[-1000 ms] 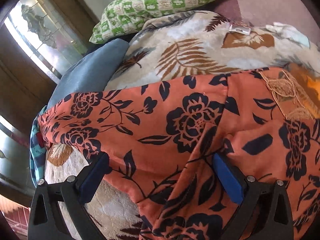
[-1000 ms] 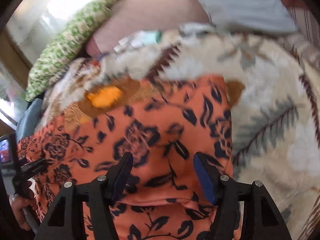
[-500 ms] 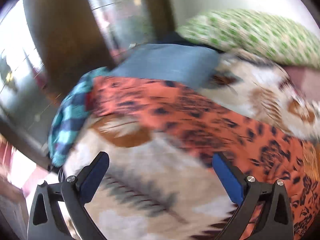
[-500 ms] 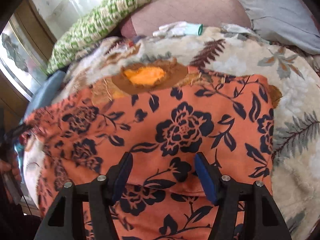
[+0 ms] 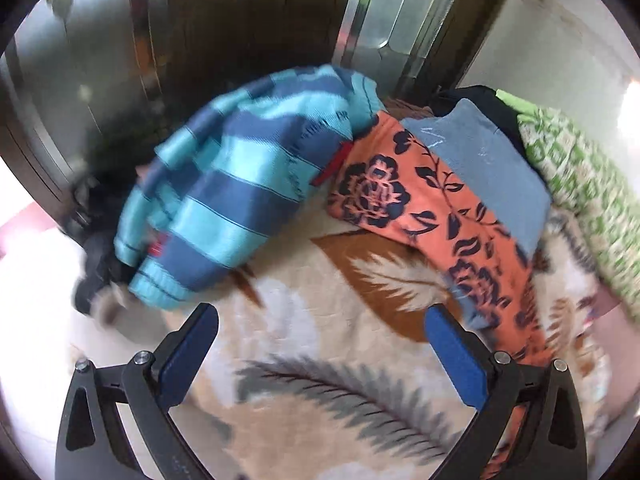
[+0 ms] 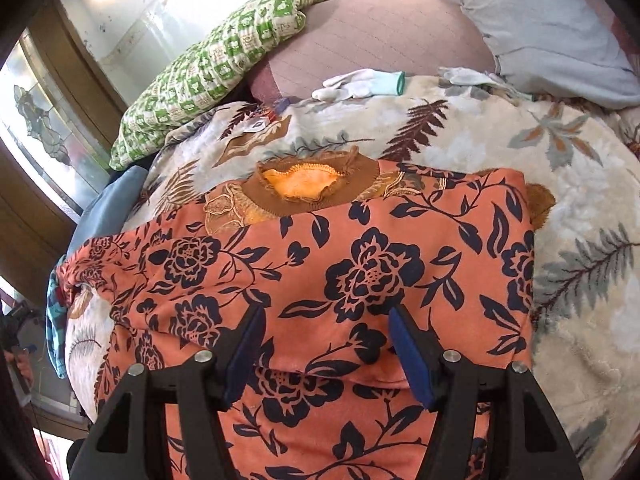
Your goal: Fold small clothes
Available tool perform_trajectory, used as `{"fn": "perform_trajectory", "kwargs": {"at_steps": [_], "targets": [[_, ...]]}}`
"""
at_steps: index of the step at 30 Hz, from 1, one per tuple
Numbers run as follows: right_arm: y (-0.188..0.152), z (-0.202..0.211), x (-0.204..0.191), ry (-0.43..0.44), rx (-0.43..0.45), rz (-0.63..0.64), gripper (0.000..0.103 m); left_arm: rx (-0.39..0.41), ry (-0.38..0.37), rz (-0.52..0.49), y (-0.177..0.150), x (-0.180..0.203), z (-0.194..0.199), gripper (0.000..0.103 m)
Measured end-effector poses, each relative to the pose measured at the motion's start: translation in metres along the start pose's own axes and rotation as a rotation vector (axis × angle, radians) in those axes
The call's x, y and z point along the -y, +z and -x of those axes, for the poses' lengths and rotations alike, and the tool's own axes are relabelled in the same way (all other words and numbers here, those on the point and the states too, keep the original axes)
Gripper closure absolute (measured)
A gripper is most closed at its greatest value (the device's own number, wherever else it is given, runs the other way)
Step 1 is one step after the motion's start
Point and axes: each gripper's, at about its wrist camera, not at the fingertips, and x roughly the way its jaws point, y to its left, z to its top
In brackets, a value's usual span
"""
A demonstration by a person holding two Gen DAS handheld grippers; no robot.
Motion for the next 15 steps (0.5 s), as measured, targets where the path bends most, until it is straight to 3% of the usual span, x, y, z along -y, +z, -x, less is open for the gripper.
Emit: {"fn": "perform_trajectory", "kwargs": {"at_steps": [3,6,8,11,15], "targets": [[0.002,-0.006,-0.003,-0.009,-0.010,0.009,0.035,-0.095,-0.077,0.102,0.007,0.005,-0.035,0.000],[0.003,-0.010,-0.005,-0.017,-0.011,0.033,0.035,-0.134,-0.141,0.218,0.009,0.008,-0.063,0.004],[0.003,-0.011,-0.005,-0.024,-0.008,0.041,0.035,-0.140,-0.173,0.271,0.012,0.012,-0.078,0.013],[0.004,-0.014,-0.001,-0.025,-0.014,0.030,0.035,-0.118,-0.199,0.319,0.019,0.018,-0.091,0.014],[0.005,-0.020,0.000,-0.024,-0.031,0.022,0.035,-0.076,-0.291,0.390,0.031,0.019,-0.096,0.016]]}}
